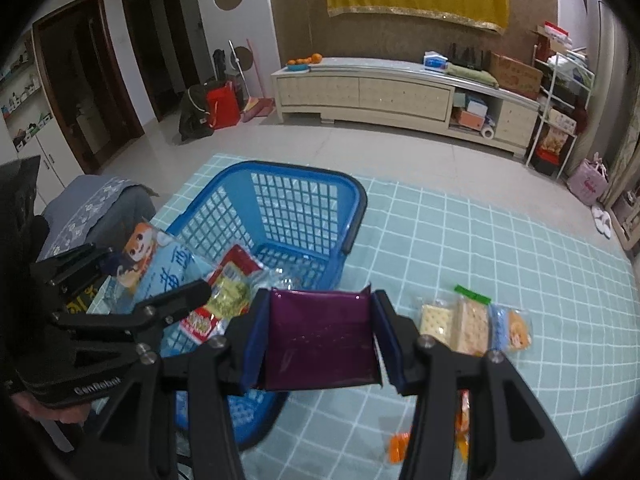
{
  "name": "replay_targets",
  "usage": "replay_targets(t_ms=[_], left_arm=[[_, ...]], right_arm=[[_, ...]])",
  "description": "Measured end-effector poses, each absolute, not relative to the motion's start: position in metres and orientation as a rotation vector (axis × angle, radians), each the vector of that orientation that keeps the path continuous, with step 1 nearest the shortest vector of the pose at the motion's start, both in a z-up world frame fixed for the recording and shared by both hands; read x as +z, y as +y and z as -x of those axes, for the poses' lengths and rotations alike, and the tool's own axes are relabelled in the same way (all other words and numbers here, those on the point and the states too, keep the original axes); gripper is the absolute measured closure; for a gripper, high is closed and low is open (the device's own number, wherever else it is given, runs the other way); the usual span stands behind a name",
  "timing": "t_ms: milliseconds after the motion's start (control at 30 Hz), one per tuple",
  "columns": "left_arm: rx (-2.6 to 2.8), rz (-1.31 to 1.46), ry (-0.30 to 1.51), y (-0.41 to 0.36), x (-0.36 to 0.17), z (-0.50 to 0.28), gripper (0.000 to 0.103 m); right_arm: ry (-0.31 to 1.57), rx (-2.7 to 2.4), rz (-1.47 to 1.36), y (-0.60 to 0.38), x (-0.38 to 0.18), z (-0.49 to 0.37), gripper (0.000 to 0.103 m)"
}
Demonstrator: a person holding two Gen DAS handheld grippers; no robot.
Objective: Organize snacks
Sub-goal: 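Carry the blue pouch over the basket with left while right lifts the purple pouch, then open the left gripper over the basket while right drops the purple pouch in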
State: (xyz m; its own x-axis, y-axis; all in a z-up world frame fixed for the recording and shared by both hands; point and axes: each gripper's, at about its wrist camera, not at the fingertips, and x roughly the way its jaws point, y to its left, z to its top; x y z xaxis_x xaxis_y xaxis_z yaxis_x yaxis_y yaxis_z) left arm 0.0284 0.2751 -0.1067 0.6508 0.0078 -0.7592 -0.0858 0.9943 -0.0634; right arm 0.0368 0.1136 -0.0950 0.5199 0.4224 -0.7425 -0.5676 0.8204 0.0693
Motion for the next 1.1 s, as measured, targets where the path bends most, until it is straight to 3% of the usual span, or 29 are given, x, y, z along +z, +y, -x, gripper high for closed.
replay_targets(t_ms=[500,633,1100], left_arm=[[0.023,0.138,0.932,0.287,-0.123,-0.075,0.039],[0.016,0.076,0.967,0.279,-0.128,-0.078,0.024],[0.083,0.108,0.870,0.306,-0.094,-0.048,0.024]], right_arm=[[0.874,0.592,0.174,0.127,-0.110,-0.072,0.048],[0.871,0.571,0.158,0.123,-0.109,-0.074,0.048],[0.862,0.615,0.173,0.139,-0.091,-0.070,0.048]])
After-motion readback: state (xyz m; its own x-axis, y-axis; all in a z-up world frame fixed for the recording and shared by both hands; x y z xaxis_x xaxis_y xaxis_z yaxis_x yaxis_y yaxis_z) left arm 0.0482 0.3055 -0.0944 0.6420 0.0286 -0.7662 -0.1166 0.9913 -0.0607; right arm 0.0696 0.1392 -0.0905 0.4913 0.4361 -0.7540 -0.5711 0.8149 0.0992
